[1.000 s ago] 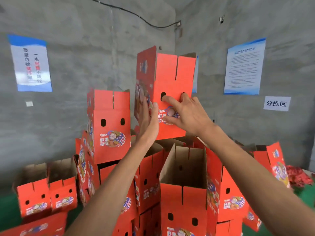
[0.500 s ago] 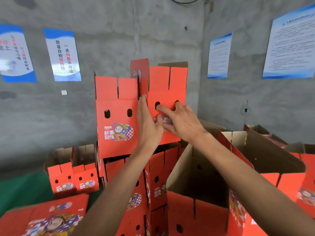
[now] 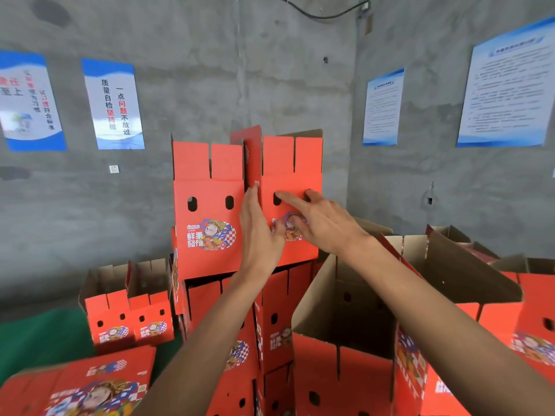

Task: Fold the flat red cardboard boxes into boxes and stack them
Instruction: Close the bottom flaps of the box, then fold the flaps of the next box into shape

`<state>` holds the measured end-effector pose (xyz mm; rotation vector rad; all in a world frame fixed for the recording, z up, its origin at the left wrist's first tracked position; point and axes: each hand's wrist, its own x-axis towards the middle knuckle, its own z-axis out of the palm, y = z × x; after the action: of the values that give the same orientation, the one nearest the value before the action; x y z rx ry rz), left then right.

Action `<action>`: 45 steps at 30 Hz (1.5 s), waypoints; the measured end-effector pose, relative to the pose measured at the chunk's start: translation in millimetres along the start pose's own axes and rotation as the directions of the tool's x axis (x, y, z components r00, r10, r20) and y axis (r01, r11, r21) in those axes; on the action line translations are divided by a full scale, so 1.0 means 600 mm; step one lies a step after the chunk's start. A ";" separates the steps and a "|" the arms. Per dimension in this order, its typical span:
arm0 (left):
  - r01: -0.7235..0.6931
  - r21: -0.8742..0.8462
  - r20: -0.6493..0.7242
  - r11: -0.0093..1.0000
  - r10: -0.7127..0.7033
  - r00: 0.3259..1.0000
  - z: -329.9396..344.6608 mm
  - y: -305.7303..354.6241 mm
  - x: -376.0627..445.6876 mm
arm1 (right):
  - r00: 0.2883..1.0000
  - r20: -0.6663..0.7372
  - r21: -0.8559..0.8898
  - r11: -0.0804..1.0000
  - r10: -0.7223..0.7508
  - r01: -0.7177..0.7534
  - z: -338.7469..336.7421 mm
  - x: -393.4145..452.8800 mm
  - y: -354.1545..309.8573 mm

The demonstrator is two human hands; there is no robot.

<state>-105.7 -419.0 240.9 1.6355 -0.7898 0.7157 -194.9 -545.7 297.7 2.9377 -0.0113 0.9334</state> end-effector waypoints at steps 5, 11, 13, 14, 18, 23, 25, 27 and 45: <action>-0.004 -0.006 -0.005 1.000 0.003 1.000 -0.007 0.016 -0.003 | 0.996 -0.091 -0.061 0.998 -0.004 -0.001 -0.037 -0.023 -0.018; -0.146 0.055 -0.096 0.988 0.151 0.984 -0.097 0.031 0.007 | 0.944 -0.319 0.027 0.995 -0.084 0.097 -0.073 -0.019 -0.113; -0.173 0.066 -0.109 0.983 0.179 0.978 -0.145 0.014 -0.002 | 0.939 -0.338 0.140 0.984 -0.059 0.113 -0.065 -0.021 -0.149; -0.168 0.073 -0.121 0.983 0.176 0.977 -0.170 -0.001 -0.012 | 0.943 -0.330 0.205 0.971 -0.050 0.123 -0.056 -0.023 -0.165; -0.002 0.107 -0.138 0.994 0.017 0.990 -0.302 -0.097 -0.082 | 0.961 -0.269 0.493 0.848 -0.064 0.195 0.028 -0.030 -0.264; 0.231 0.280 -0.195 0.932 -0.181 0.964 -0.510 -0.272 -0.156 | 0.995 -0.055 0.740 0.666 -0.082 0.096 0.211 -0.025 -0.443; 0.360 0.349 -0.202 0.865 -0.306 0.930 -0.586 -0.343 -0.196 | 0.994 0.075 0.754 0.657 -0.083 -0.002 0.297 -0.024 -0.510; 0.467 0.419 -0.218 0.779 -0.414 0.884 -0.657 -0.414 -0.238 | 0.973 0.224 0.753 0.643 -0.048 -0.141 0.386 -0.032 -0.566; 0.419 0.903 -0.072 0.094 -0.929 0.363 -0.799 -0.778 -0.522 | 0.454 0.817 0.185 0.584 0.355 -0.790 0.824 -0.201 -0.722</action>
<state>63.1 159.4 -186.6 2.8685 0.2790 -0.3088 2.3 -143.3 -198.2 3.6805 -1.1083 -0.4533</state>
